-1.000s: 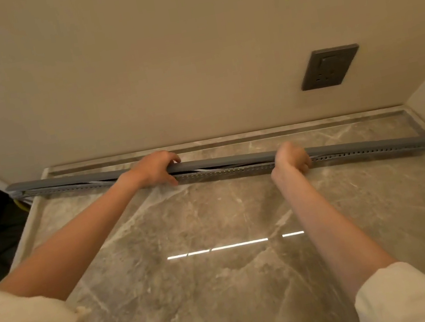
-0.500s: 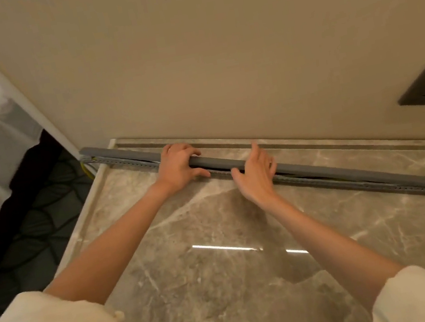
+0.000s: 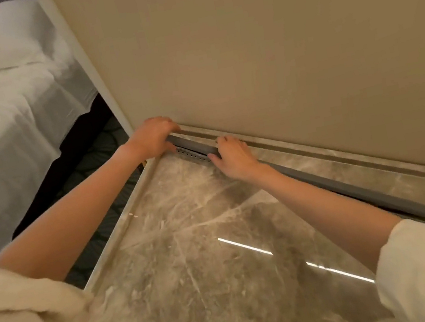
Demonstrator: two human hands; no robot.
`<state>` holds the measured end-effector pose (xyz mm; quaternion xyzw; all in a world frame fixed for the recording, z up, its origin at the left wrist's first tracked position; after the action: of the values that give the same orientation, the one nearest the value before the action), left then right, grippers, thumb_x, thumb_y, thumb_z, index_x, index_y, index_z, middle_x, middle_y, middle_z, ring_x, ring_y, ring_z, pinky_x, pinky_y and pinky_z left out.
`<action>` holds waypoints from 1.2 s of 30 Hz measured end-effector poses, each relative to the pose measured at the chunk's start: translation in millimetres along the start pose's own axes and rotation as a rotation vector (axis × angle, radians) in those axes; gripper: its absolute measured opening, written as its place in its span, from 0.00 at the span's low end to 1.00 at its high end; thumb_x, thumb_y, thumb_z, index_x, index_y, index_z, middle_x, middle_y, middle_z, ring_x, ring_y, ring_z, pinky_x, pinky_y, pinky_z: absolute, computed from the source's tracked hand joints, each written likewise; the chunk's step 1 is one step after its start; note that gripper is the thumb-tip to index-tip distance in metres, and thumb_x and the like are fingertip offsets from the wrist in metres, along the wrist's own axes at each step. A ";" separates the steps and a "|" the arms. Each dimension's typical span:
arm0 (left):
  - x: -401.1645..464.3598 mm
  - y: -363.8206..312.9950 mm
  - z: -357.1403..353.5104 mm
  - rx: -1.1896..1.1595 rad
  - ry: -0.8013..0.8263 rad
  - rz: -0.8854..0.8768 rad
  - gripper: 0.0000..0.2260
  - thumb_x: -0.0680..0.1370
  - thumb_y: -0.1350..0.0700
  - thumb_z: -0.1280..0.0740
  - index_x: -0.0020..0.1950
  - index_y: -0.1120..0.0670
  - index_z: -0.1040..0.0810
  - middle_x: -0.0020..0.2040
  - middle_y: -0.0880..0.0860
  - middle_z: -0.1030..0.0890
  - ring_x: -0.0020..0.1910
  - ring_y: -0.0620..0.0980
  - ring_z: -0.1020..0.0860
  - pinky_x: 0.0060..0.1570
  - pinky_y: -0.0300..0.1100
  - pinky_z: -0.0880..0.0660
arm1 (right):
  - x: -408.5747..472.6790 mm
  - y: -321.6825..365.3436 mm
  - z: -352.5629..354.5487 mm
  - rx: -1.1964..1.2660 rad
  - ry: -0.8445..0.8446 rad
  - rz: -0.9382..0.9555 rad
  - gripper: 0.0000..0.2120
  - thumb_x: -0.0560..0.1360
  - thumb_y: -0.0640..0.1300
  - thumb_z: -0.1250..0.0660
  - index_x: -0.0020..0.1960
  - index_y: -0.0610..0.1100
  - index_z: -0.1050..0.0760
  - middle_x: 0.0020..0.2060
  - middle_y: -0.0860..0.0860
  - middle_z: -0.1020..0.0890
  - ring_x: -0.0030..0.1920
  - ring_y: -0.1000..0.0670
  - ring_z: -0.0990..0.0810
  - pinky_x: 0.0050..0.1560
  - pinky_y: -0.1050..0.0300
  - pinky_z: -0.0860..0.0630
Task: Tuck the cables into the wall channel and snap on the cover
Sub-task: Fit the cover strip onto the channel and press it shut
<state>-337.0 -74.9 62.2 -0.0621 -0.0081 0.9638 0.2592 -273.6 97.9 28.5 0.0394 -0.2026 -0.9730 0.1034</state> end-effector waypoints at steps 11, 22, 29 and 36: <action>6.3 16.3 -6.9 -0.050 0.110 -0.036 0.12 0.75 0.55 0.32 0.58 0.56 0.23 0.54 0.57 0.20 0.54 0.56 0.25 0.54 0.51 0.27 | 45.0 19.1 -11.7 0.072 0.162 0.085 0.16 0.77 0.50 0.35 0.43 0.36 0.24 0.36 0.44 0.24 0.36 0.43 0.26 0.35 0.53 0.34; -20.2 11.0 -34.9 0.068 -0.275 -0.130 0.15 0.80 0.57 0.39 0.65 0.61 0.27 0.60 0.61 0.21 0.60 0.61 0.25 0.62 0.54 0.29 | 40.5 24.0 -14.7 -0.195 0.062 0.195 0.18 0.79 0.52 0.40 0.55 0.37 0.28 0.51 0.40 0.22 0.48 0.38 0.21 0.37 0.52 0.32; -33.6 2.7 -48.1 -0.053 -0.491 -0.054 0.14 0.75 0.64 0.32 0.60 0.64 0.23 0.59 0.63 0.20 0.60 0.61 0.22 0.65 0.58 0.29 | 30.3 24.0 -25.8 -0.134 0.039 0.217 0.18 0.80 0.52 0.45 0.58 0.37 0.35 0.46 0.40 0.19 0.40 0.39 0.20 0.31 0.51 0.31; -41.7 -4.6 -53.4 -0.260 -0.628 0.095 0.15 0.75 0.67 0.33 0.61 0.62 0.23 0.61 0.61 0.21 0.63 0.58 0.24 0.69 0.55 0.33 | 37.7 26.2 -31.0 -0.153 0.045 0.217 0.17 0.81 0.55 0.47 0.60 0.42 0.36 0.44 0.41 0.18 0.39 0.39 0.20 0.33 0.51 0.31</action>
<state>-292.4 -92.6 14.2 0.2050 -0.2073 0.9378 0.1886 -301.9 54.4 9.4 0.0312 -0.1284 -0.9675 0.2155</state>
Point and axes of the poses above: each hand's wrist, its own x-axis towards the middle knuckle, its own z-axis out of the back of the hand, y = z × x, the point moved 4 cm from there along x, towards the middle knuckle
